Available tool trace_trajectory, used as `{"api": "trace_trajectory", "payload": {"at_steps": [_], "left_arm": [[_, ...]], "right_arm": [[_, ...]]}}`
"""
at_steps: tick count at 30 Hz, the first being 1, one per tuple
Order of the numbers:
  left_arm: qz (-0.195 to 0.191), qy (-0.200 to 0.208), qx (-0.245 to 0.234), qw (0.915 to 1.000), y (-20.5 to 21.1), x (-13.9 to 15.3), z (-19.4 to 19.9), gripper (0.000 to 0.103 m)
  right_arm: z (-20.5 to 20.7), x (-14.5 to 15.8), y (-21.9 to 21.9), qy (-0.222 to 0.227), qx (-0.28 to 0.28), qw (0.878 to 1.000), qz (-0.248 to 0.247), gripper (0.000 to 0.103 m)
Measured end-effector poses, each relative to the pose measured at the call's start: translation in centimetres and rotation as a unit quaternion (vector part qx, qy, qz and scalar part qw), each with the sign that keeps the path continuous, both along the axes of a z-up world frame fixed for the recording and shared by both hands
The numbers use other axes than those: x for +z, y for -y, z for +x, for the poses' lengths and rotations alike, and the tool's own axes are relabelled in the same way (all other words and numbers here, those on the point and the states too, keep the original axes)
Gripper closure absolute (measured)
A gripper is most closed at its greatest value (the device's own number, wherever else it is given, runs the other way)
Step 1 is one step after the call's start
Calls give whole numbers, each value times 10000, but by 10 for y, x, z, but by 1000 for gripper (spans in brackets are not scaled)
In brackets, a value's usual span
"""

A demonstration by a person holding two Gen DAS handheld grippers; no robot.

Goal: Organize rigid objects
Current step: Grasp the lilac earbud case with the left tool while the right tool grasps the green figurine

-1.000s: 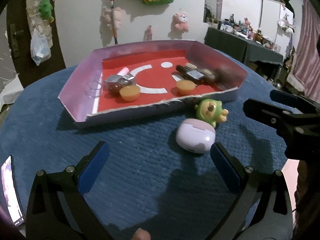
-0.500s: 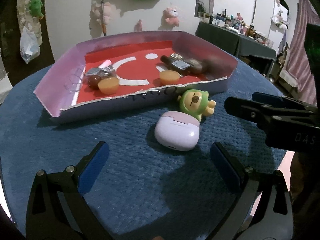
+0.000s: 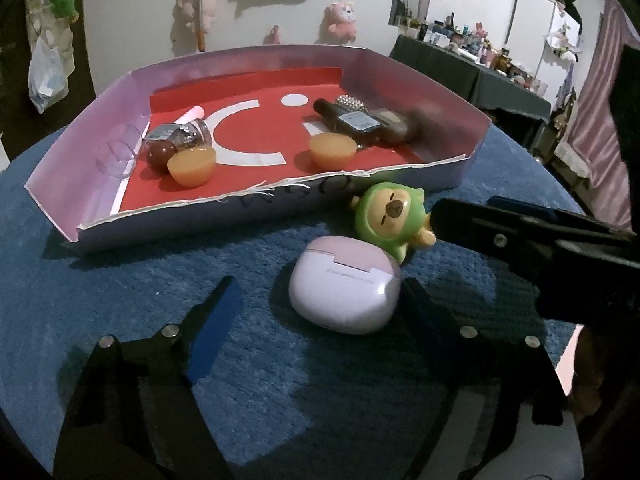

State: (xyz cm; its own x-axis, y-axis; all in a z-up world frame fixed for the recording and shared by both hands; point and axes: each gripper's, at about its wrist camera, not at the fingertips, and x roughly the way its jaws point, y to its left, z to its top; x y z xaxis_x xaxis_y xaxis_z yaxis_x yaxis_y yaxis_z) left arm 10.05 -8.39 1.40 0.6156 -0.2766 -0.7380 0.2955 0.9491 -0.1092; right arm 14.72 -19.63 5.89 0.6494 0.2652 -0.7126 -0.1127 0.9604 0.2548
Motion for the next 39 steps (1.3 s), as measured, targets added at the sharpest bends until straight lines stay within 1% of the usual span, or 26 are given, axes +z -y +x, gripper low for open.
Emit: {"api": "trace_trajectory", "payload": {"at_steps": [2, 7, 8, 9, 11, 12, 14, 16, 17, 20, 22, 27, 35, 39], "left_arm": [[-50, 6, -2, 10000, -3, 0, 0, 27], [-59, 37, -29, 10000, -5, 0, -1, 31], [-69, 43, -47, 10000, -5, 1, -2, 34], [-74, 47, -64, 9999, -5, 1, -2, 34], [-76, 63, -70, 9999, -7, 1, -2, 38], [-83, 70, -85, 9999, -7, 1, -2, 40], [-106, 86, -163, 9998, -6, 2, -3, 51], [-55, 115, -177, 9998, -5, 2, -4, 51], [-22, 137, -186, 9997, -4, 3, -5, 51], [-57, 123, -196, 9997, -5, 3, -5, 51], [-115, 91, -195, 9997, -8, 4, -5, 51], [-120, 138, -71, 9998, -16, 8, -9, 51], [-193, 281, 126, 9993, -32, 22, -18, 51], [-187, 381, 220, 9989, -39, 31, -22, 51]], "right_arm": [[5, -1, -2, -56, 52, 9999, 134, 20], [19, -8, -16, -232, 214, 9990, 323, 27], [21, -10, -18, -275, 240, 9987, 350, 31], [23, -12, -21, -320, 270, 9984, 374, 36], [26, -15, -26, -354, 309, 9981, 393, 37], [27, -15, -28, -316, 296, 9984, 354, 42], [30, -17, -28, -355, 323, 9979, 427, 49], [31, -17, -31, -370, 389, 9975, 460, 57], [32, -16, -34, -372, 463, 9972, 453, 59], [30, -14, -41, -324, 503, 9979, 255, 59], [29, -14, -39, -337, 487, 9978, 309, 60], [19, -8, -32, -271, 473, 9977, 409, 60], [3, 10, -33, -89, 558, 9973, 458, 60], [-4, 18, -32, -41, 609, 9964, 587, 60]]}}
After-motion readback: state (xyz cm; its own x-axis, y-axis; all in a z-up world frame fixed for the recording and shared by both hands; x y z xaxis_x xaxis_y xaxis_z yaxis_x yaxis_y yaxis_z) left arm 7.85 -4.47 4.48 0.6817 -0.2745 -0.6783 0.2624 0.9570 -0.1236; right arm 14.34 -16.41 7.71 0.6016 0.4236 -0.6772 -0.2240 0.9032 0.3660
